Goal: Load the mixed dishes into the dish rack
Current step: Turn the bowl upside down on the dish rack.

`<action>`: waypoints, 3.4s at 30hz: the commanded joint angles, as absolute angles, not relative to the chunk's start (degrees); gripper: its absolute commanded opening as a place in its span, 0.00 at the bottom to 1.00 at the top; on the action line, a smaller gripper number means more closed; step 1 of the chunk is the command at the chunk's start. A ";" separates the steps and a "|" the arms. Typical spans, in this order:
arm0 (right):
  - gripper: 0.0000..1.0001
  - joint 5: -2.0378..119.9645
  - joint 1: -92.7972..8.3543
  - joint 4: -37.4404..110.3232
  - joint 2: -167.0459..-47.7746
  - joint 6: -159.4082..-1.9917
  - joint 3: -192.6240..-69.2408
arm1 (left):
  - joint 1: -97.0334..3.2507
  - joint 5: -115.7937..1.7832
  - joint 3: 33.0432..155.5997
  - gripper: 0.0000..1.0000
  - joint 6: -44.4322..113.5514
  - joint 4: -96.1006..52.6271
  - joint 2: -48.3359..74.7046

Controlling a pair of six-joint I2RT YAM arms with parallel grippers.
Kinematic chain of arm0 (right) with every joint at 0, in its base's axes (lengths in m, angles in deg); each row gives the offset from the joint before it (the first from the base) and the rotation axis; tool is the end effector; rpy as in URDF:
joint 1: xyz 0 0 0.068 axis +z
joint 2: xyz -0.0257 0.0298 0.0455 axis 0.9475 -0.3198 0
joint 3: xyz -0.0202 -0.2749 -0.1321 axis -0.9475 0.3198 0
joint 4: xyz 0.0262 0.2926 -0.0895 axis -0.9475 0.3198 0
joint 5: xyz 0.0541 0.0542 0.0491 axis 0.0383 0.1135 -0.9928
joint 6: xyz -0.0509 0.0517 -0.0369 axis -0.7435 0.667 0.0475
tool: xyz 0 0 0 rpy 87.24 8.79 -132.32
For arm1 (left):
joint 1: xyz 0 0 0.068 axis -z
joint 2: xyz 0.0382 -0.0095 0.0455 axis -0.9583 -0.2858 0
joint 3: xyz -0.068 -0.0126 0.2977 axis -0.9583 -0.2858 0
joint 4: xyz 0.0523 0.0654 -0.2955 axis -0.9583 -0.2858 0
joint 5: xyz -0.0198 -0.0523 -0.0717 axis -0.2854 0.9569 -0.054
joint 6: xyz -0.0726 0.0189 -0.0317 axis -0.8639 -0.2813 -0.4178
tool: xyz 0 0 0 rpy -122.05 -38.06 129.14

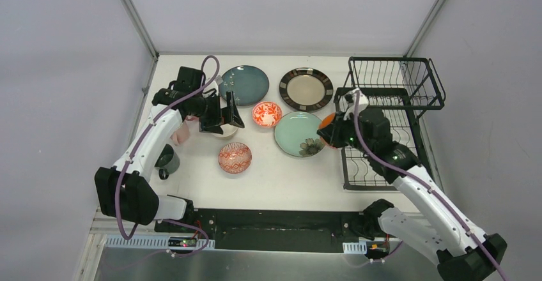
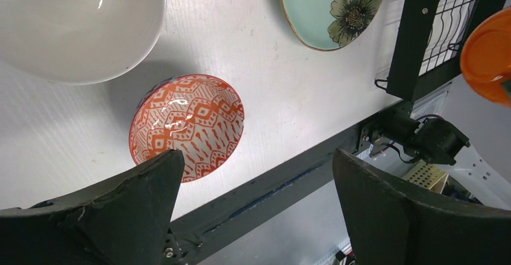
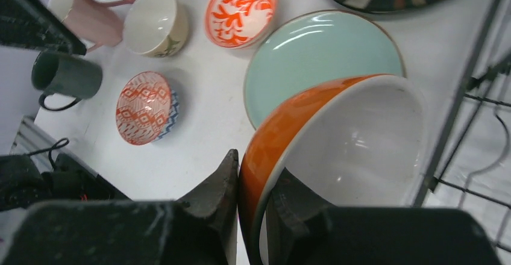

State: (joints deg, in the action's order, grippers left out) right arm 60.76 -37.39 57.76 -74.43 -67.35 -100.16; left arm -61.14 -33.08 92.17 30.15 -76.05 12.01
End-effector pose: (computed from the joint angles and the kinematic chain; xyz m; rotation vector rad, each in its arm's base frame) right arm 0.2016 0.1443 0.3172 -0.3163 2.0544 0.6950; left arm 0.3032 -0.1043 0.3149 0.1250 2.6123 -0.9071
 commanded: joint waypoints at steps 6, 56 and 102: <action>0.00 51.36 -52.38 67.66 -71.86 -58.57 -104.53 | -61.61 -32.84 90.20 0.97 31.81 -72.38 14.35; 0.00 21.21 -96.13 6.01 -76.73 -25.94 -68.39 | -61.61 -24.59 86.73 0.94 30.31 -69.06 15.74; 0.31 20.21 -102.33 -7.23 -94.10 -28.49 -65.10 | -61.57 -24.31 86.29 0.94 30.41 -68.58 15.50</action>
State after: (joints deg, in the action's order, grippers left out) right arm 18.77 -101.70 -9.71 -95.56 -25.56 -65.65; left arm -61.14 -24.56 85.96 29.32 -70.43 14.09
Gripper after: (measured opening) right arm 0.285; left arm 0.939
